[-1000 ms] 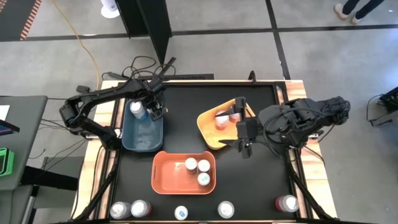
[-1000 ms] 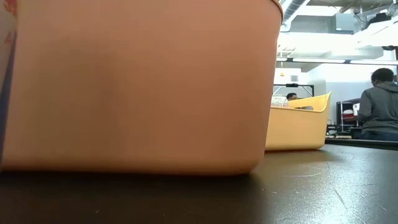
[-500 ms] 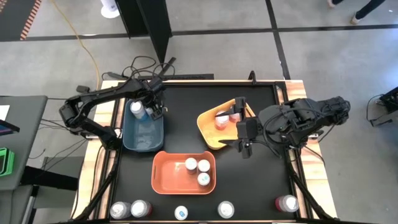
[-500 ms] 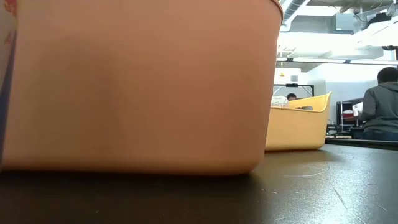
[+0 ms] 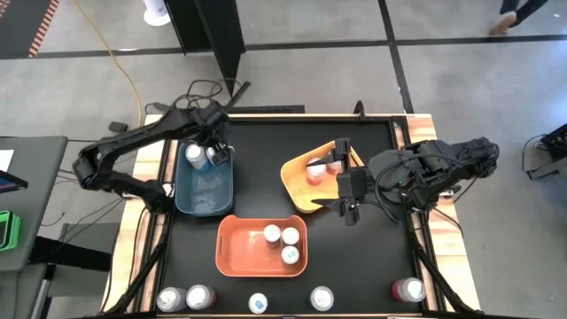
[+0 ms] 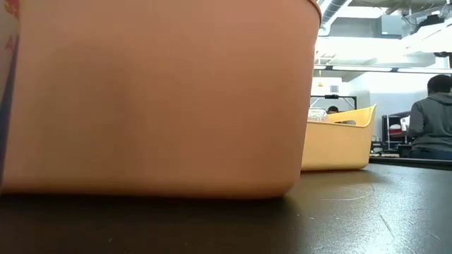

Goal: Sort soda cans
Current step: Put the blue soda can into the blue bin

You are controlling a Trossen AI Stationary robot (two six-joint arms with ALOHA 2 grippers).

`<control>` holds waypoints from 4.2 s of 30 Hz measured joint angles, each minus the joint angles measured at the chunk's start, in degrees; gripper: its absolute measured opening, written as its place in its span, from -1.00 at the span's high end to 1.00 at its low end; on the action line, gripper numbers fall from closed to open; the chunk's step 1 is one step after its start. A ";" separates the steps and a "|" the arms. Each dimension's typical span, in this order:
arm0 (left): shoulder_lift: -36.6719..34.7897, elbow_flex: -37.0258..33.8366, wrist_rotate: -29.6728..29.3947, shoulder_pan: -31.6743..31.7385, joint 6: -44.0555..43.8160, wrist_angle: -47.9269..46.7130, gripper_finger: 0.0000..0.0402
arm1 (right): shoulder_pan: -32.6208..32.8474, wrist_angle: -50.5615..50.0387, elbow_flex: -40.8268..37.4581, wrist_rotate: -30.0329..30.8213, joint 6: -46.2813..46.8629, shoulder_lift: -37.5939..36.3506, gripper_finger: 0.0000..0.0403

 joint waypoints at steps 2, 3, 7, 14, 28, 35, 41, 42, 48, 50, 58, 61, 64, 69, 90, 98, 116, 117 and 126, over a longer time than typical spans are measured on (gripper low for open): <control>-2.14 0.52 0.97 -0.01 -0.09 -0.08 -0.87 | 0.00 0.00 0.00 0.00 0.00 0.00 -0.97; -3.25 0.58 1.99 -0.04 -0.42 -0.12 -0.87 | 0.00 0.00 0.00 -0.01 0.00 0.00 -0.97; -7.89 1.13 5.43 -2.00 -2.26 0.10 -0.87 | 0.00 0.00 0.00 0.00 0.02 0.00 -0.97; -13.38 1.16 10.22 -10.98 -5.73 0.34 -0.87 | 0.00 -0.02 0.00 0.00 0.42 0.00 -0.97; -13.58 1.11 -2.25 -37.72 -19.53 8.39 -0.87 | 0.22 -16.86 0.02 2.76 15.39 0.00 -0.88; -13.45 1.09 -9.57 -49.04 -19.98 16.68 -0.87 | 5.93 -23.34 -6.26 2.61 27.85 -0.35 -0.85; -12.54 1.00 -13.90 -55.27 -21.13 19.77 -0.87 | 14.01 -22.68 -12.38 2.34 37.51 -0.06 -0.85; -12.25 1.01 -14.84 -55.99 -21.73 20.20 -0.87 | 15.44 -22.11 -13.23 1.63 39.53 0.00 -0.85; -10.81 1.00 -17.34 -58.57 -23.41 21.64 -0.87 | 23.18 -8.68 -20.30 -2.52 43.38 -0.02 -0.85; -10.69 1.00 -17.52 -58.91 -23.47 21.64 -0.87 | 24.78 -3.43 -23.58 -2.57 41.69 -0.02 -0.85; -9.84 0.99 -20.51 -58.96 -22.71 23.74 -0.87 | 24.48 13.03 -29.38 -2.50 37.39 0.02 -0.85; -9.74 1.00 -20.44 -58.96 -22.09 23.70 -0.87 | 23.60 16.65 -29.38 -2.63 35.09 0.00 -0.85; -9.71 1.00 -20.40 -58.98 -22.12 23.68 -0.87 | 22.34 17.16 -29.33 -5.07 36.15 0.46 -0.85; -9.71 1.00 -20.27 -59.34 -22.17 23.60 -0.87 | 20.20 16.29 -29.31 -9.20 41.51 5.40 -0.89; -9.73 1.00 -19.35 -59.33 -20.83 23.25 -0.87 | 20.54 15.36 -25.28 -21.59 48.45 17.54 -0.98; -9.73 1.00 -17.96 -59.33 -20.77 23.25 -0.87 | 20.92 15.93 -25.00 -21.41 49.52 18.93 -0.99; -9.73 1.00 -16.39 -59.31 -18.45 23.28 -0.87 | 22.10 16.79 -24.94 -15.20 60.36 18.78 -0.99; -9.73 1.00 -16.38 -59.31 -18.45 23.27 -0.87 | 22.31 16.85 -24.94 -14.97 60.91 18.78 -0.99; -9.73 1.00 -16.42 -59.33 -17.90 23.42 -0.87 | 24.37 17.73 -24.94 -13.14 62.40 21.90 -0.99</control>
